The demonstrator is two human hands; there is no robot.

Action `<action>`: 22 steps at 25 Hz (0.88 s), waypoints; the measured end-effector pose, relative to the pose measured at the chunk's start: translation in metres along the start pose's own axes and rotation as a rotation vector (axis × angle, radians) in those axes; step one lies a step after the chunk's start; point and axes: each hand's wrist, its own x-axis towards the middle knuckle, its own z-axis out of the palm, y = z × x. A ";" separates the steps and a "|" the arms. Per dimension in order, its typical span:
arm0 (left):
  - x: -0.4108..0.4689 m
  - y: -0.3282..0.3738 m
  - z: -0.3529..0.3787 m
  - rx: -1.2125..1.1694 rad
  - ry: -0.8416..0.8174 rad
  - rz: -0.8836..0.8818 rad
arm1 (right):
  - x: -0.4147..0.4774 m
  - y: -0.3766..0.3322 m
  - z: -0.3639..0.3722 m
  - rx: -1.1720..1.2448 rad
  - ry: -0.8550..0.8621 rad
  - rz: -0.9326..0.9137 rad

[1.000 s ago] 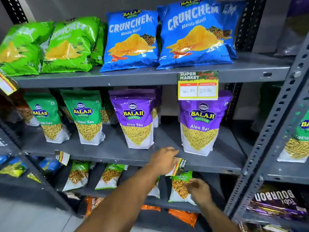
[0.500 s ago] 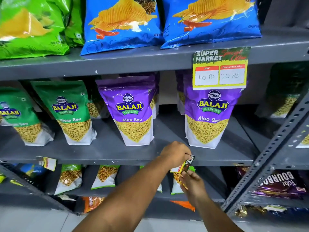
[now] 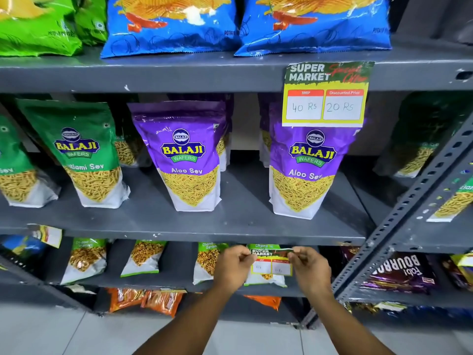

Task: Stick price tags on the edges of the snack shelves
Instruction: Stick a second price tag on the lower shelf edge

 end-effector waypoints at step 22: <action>0.008 0.024 0.010 0.106 0.157 -0.028 | 0.025 -0.007 -0.010 -0.149 0.050 -0.023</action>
